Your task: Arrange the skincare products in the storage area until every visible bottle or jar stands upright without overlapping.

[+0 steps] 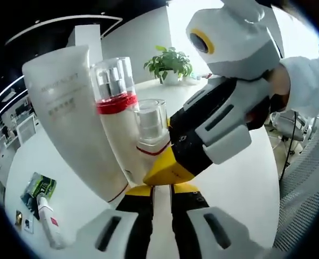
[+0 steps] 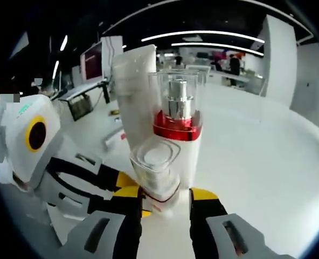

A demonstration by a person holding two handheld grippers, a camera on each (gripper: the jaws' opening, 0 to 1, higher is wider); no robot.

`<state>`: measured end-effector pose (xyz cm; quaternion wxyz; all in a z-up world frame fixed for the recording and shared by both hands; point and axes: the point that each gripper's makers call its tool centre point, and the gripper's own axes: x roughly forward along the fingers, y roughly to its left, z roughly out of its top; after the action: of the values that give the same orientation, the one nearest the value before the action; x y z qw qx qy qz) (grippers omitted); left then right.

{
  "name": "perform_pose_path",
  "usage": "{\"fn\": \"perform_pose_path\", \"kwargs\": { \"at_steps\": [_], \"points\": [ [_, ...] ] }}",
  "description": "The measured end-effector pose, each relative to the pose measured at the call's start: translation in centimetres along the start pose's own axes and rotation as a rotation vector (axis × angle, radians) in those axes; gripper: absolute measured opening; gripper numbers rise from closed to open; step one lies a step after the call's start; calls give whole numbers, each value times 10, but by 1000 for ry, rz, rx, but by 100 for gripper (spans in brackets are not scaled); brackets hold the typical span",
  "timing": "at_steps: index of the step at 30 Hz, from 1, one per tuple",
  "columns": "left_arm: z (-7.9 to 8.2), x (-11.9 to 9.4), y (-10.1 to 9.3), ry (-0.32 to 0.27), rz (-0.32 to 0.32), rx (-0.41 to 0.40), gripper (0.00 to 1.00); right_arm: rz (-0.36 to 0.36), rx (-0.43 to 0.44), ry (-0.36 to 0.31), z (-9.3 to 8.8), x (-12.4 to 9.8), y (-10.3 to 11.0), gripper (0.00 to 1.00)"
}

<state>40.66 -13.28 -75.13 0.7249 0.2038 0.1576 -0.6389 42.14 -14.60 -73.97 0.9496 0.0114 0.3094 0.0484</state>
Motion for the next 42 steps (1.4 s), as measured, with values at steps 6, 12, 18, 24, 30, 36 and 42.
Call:
{"fn": "perform_pose_path", "kwargs": {
  "at_steps": [6,12,18,24,30,36,42],
  "points": [
    [1,0,1,-1,2,0,8,4,3,-3,1,2,0,26],
    [0,1,-1,-1,-3,-2,8,13,2,4,-1,1,3,22],
    [-1,2,-3,5,-5,0,8,5,-5,42,-11,-3,1,18],
    [-2,2,-2,9,-4,2,8,2,3,49,-14,-3,2,15],
    [-6,1,2,22,6,12,8,9,9,55,-14,-2,6,14],
    [-5,0,2,20,1,16,7,27,81,39,-16,-7,7,15],
    [-3,2,0,15,-3,21,7,35,133,23,-17,-11,7,14]
  ]
}}
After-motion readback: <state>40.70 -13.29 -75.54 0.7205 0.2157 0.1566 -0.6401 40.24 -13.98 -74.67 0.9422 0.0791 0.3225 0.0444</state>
